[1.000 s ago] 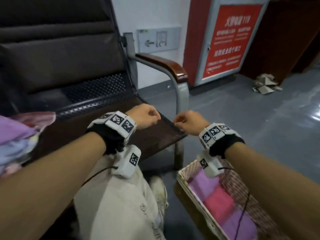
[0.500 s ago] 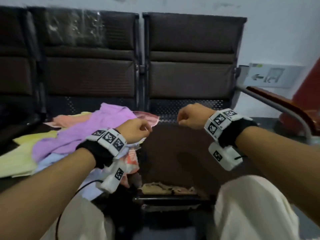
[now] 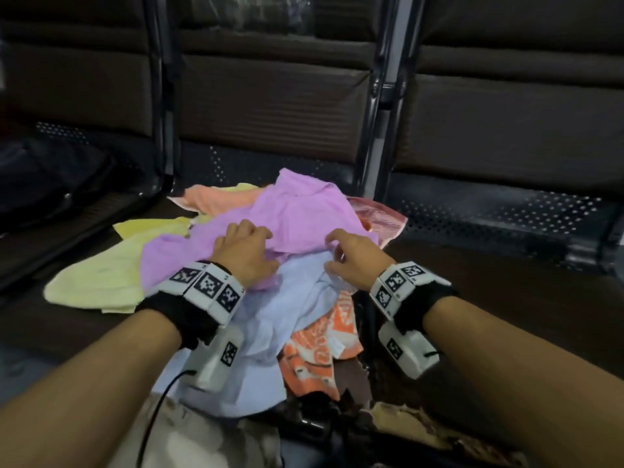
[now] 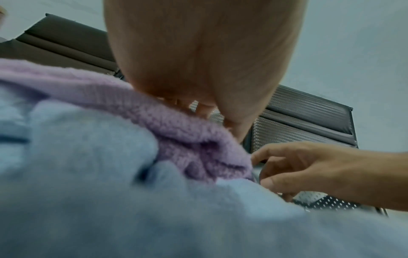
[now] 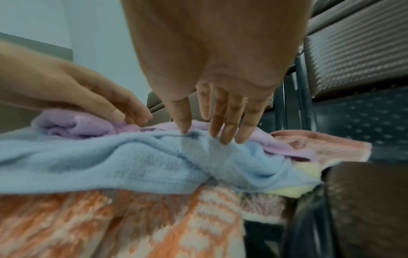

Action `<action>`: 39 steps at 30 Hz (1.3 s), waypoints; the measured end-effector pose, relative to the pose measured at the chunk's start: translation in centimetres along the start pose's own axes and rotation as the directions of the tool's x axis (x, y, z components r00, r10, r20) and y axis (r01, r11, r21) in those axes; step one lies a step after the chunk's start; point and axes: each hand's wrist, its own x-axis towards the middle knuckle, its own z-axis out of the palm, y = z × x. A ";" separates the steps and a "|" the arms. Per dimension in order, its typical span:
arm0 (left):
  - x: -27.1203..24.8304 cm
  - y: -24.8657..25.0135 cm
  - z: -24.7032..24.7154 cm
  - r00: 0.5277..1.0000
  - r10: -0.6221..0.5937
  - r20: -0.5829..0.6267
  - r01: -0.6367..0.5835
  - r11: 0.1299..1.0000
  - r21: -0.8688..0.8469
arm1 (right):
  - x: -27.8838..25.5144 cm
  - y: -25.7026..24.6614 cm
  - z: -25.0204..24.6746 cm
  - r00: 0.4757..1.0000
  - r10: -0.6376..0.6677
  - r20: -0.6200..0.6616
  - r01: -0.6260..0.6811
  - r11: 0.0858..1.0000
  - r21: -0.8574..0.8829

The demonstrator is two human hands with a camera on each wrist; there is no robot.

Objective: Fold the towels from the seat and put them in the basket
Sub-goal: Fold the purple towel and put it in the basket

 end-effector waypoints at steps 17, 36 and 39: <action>-1.7 6.5 -2.1 0.898 0.285 -0.337 -0.358 0.916 -0.181 | -4.7 2.1 -7.8 0.919 0.100 -0.382 -0.003 0.969 0.248; -5.4 16.8 -1.8 0.841 0.512 -0.175 -0.539 0.762 -0.358 | -16.9 11.7 -15.6 0.586 0.365 -0.724 0.271 0.753 0.599; -4.9 19.6 -1.3 0.836 0.501 -0.222 -0.536 0.664 -0.521 | -16.0 12.2 -13.2 0.742 0.292 -0.604 0.162 0.795 0.584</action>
